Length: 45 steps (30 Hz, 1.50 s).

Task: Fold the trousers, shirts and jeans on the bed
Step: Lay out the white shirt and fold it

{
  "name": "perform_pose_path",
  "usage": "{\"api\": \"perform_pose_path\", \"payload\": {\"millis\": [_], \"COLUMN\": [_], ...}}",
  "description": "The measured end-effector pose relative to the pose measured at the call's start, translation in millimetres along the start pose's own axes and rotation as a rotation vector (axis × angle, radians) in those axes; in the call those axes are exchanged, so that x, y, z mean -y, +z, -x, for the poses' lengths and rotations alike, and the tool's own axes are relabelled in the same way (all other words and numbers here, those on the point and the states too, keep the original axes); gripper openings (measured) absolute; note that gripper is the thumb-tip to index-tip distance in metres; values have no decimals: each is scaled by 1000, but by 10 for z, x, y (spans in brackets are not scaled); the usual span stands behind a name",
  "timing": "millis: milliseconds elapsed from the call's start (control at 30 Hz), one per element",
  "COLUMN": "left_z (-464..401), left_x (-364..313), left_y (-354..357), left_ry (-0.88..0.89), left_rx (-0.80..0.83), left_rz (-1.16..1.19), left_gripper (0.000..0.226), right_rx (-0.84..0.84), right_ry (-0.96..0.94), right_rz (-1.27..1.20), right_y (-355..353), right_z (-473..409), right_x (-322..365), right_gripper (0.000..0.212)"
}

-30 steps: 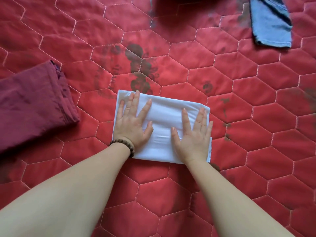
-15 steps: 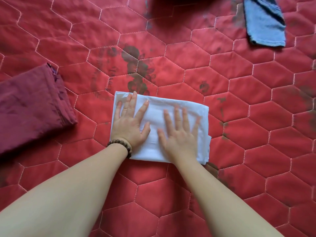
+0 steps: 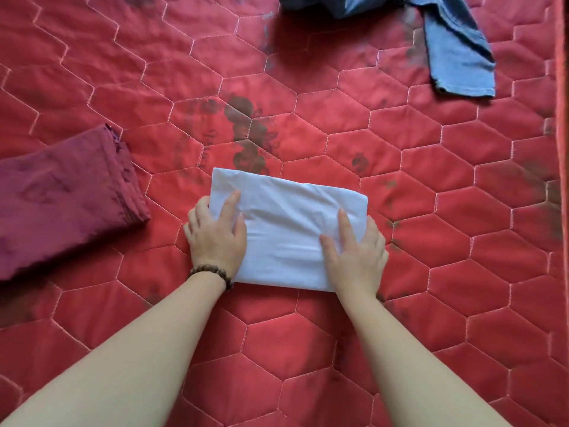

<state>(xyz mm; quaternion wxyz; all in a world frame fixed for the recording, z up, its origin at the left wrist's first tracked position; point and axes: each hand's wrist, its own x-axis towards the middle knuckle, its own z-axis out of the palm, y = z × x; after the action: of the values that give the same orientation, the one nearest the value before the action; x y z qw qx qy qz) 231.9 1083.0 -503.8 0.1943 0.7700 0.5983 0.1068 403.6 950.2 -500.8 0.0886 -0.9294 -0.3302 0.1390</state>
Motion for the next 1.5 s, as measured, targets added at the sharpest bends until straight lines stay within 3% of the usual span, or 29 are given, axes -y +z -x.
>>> {"api": "perform_pose_path", "payload": {"millis": [67, 267, 400, 567, 767, 967, 1333, 1433, 1500], "left_z": [61, 124, 279, 403, 398, 104, -529, -604, -583], "left_x": [24, 88, 19, 197, 793, 1719, 3022, 3190, 3256], "left_y": [-79, -389, -668, -1171, -1798, -2263, -2457, -2308, -2212], "left_ry": [-8, -40, -61, -99, -119, -205, -326, -413, -503], "left_rx": [88, 329, 280, 134, -50, -134, -164, -48, 70], "left_rz": [134, 311, 269, 229, 218, 184, 196, 220, 180], "left_gripper": [44, 42, 41, 46, 48, 50, 50, 51, 54], "right_rx": [29, 379, 324, 231, 247, 267, 286, 351, 340], "right_ry": [9, 53, -46, -201, -391, -535, -583, -548, -483], "right_rz": [-61, -317, -341, -377, -435, -406, -326, -219, -6], "right_y": [-85, -343, -544, -757, -795, -445, 332, 459, 534], "right_z": [76, 76, 150, 302, 375, 438, 399, 342, 334], "right_x": [-67, -273, -206, 207, 1112, 2265, 3699, 3797, 3810], "right_gripper": [61, 64, 49, 47, 48, 50, 50, 53, 54]}}
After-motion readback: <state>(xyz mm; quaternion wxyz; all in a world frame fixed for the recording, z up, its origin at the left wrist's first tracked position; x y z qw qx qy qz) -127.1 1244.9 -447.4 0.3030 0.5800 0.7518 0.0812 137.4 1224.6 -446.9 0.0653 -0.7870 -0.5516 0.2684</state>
